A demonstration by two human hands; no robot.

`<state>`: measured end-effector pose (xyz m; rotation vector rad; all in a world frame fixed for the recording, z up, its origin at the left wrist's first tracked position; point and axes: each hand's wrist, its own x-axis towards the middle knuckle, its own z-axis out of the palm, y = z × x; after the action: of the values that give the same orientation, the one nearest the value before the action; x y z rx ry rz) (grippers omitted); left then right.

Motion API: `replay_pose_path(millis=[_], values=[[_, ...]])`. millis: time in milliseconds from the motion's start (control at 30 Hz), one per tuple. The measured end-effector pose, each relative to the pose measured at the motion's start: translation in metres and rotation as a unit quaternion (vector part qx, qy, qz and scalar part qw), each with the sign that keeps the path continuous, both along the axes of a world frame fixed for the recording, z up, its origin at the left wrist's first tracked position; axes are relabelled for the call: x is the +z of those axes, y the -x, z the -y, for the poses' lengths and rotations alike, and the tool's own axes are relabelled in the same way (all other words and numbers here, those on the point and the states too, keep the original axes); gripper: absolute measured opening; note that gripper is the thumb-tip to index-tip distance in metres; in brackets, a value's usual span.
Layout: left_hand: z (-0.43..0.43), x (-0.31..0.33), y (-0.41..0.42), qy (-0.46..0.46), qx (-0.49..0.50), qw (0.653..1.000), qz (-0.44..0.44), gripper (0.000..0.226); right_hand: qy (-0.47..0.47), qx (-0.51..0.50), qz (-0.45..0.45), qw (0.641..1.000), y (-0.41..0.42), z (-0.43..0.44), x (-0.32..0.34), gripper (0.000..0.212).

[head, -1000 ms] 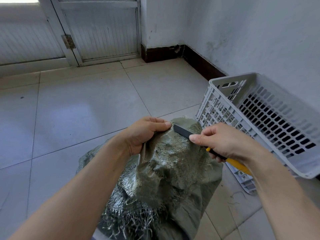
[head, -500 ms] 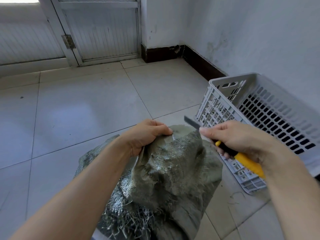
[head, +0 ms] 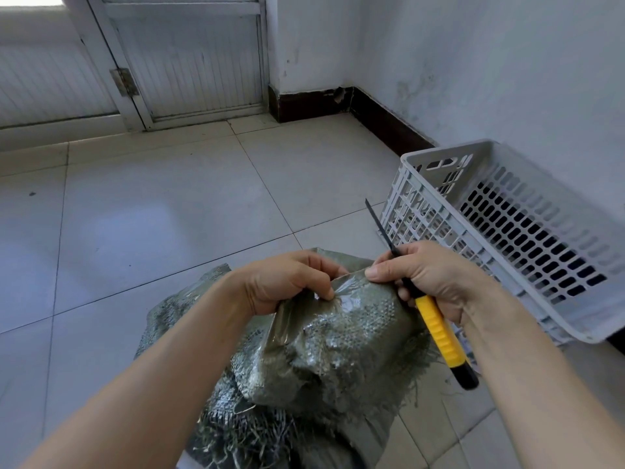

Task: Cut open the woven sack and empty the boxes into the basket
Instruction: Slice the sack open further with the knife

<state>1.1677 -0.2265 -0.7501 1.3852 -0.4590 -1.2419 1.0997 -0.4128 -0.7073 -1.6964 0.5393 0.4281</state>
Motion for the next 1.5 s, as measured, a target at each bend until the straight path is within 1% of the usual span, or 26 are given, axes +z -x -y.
replay_pose_path(millis=[100,200,267,333,400,467,533,567,633,700,767,833,933,1033,1100,1233,1300,1400,1433,1500], values=[[0.0,0.001,0.0,0.008,0.006,1.0,-0.007,0.021,-0.003,-0.002,0.0,1.0,0.0,0.001,0.0,0.018],[0.003,0.003,0.002,-0.003,0.008,1.0,0.026,0.006,-0.008,-0.008,0.004,1.0,0.0,0.001,0.0,0.017],[0.006,0.001,0.002,-0.037,0.021,0.998,0.054,0.015,-0.014,-0.007,0.004,1.0,-0.001,0.0,-0.001,0.016],[0.008,0.0,0.004,-0.06,0.037,0.995,0.071,0.017,-0.02,-0.002,0.005,1.0,0.0,-0.001,0.0,0.015],[0.011,-0.002,0.005,-0.068,0.045,0.993,0.083,0.015,-0.024,0.003,0.01,1.0,0.0,-0.001,-0.001,0.016],[0.011,-0.003,0.004,-0.072,0.037,0.993,0.081,0.013,-0.008,0.0,0.018,1.0,-0.001,-0.001,-0.002,0.017],[0.005,-0.004,-0.001,-0.09,0.021,0.991,0.099,0.005,0.019,-0.035,0.028,0.999,-0.002,0.005,-0.004,0.016],[-0.001,-0.005,-0.005,-0.108,0.014,0.986,0.125,0.002,0.031,-0.066,0.035,0.997,-0.003,0.012,-0.005,0.015],[-0.012,-0.006,-0.011,-0.156,0.001,0.971,0.18,0.005,0.054,-0.131,0.05,0.989,-0.004,0.028,-0.006,0.014],[-0.019,-0.004,-0.014,-0.194,-0.02,0.958,0.21,0.006,0.077,-0.16,0.059,0.982,-0.004,0.038,-0.008,0.015],[-0.024,-0.002,-0.017,-0.217,-0.017,0.949,0.227,0.007,0.098,-0.163,0.067,0.979,-0.005,0.04,-0.011,0.017],[-0.026,-0.001,-0.02,-0.219,0.016,0.947,0.233,0.01,0.104,-0.167,0.075,0.978,-0.006,0.037,-0.014,0.017],[-0.029,0.001,-0.022,-0.205,0.059,0.95,0.228,0.022,0.092,-0.185,0.085,0.975,-0.007,0.037,-0.014,0.018],[-0.033,0.004,-0.023,-0.228,0.061,0.943,0.236,0.031,0.081,-0.199,0.094,0.972,-0.005,0.038,-0.011,0.021],[-0.036,0.005,-0.025,-0.255,0.053,0.932,0.253,0.03,0.081,-0.199,0.096,0.972,-0.004,0.037,-0.011,0.021],[-0.036,0.004,-0.023,-0.306,0.051,0.903,0.298,0.019,0.085,-0.19,0.087,0.974,-0.003,0.033,-0.014,0.017],[-0.039,0.005,-0.024,-0.303,0.049,0.902,0.304,0.018,0.066,-0.189,0.091,0.976,-0.003,0.033,-0.014,0.017],[-0.045,0.01,-0.026,-0.25,0.069,0.925,0.279,0.013,0.026,-0.188,0.09,0.978,-0.003,0.036,-0.012,0.019],[-0.045,0.011,-0.026,-0.243,0.075,0.924,0.286,0.014,0.019,-0.189,0.086,0.978,-0.003,0.036,-0.011,0.019],[-0.042,0.011,-0.026,-0.246,0.086,0.911,0.319,0.02,0.006,-0.188,0.082,0.979,-0.003,0.037,-0.01,0.017]])
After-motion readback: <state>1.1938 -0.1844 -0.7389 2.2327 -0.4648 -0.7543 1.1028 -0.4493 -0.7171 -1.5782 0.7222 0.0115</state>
